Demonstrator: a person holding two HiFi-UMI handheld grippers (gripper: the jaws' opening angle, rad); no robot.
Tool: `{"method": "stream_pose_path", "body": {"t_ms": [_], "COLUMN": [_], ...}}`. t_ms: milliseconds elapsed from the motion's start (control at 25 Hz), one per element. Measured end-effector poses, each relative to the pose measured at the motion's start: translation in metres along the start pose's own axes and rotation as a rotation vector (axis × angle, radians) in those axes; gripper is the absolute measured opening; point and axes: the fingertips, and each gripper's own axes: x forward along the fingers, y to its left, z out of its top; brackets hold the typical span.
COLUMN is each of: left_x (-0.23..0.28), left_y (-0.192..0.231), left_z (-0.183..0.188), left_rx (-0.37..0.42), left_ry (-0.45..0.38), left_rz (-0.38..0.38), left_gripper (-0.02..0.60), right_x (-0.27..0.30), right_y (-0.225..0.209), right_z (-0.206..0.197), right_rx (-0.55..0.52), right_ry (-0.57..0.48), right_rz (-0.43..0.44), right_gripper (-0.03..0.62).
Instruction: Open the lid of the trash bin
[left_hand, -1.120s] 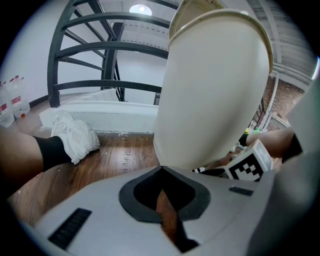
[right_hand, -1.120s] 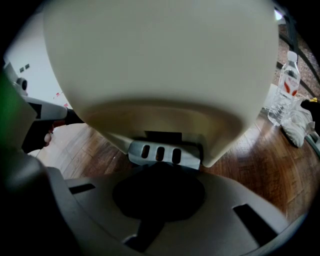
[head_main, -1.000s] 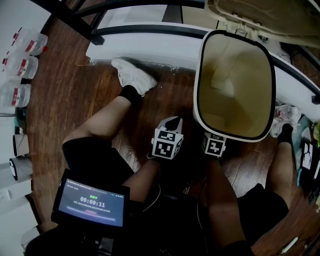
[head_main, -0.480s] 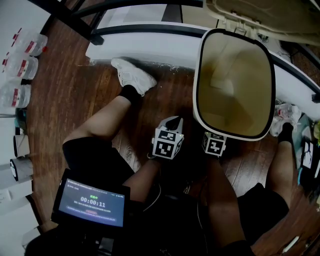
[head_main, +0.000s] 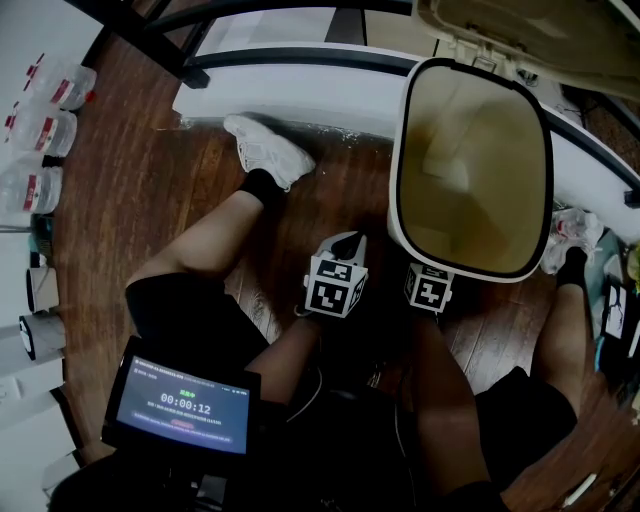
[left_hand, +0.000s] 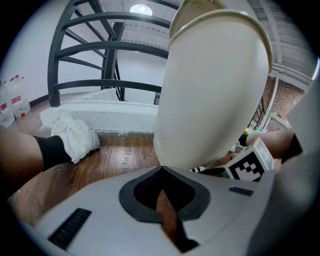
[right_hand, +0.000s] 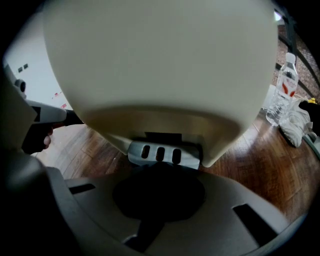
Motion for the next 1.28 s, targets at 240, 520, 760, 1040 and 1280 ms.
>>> {"method": "stream_pose_path", "body": {"t_ms": [240, 520, 760, 1040, 1280], "left_x": [0.000, 0.001, 0.002, 0.003, 0.001], "left_y": [0.000, -0.001, -0.001, -0.003, -0.002], "left_z": [0.001, 0.000, 0.001, 0.000, 0.001], "left_rx": [0.001, 0.003, 0.005, 0.003, 0.007], "left_ry": [-0.004, -0.004, -0.006, -0.005, -0.007], "left_rz": [-0.002, -0.007, -0.011, -0.014, -0.013], "left_gripper": [-0.002, -0.002, -0.002, -0.002, -0.002], "right_x": [-0.001, -0.006, -0.010, -0.008, -0.007], "right_y": [0.001, 0.002, 0.007, 0.007, 0.007], "right_z": [0.000, 0.001, 0.007, 0.008, 0.008], "right_rx": [0.002, 0.016, 0.003, 0.006, 0.006], "right_ry": [-0.007, -0.022, -0.042, -0.040, -0.035], "right_rz": [-0.003, 0.004, 0.030, 0.047, 0.042], "right_gripper": [0.005, 0.005, 0.005, 0.005, 0.005]}}
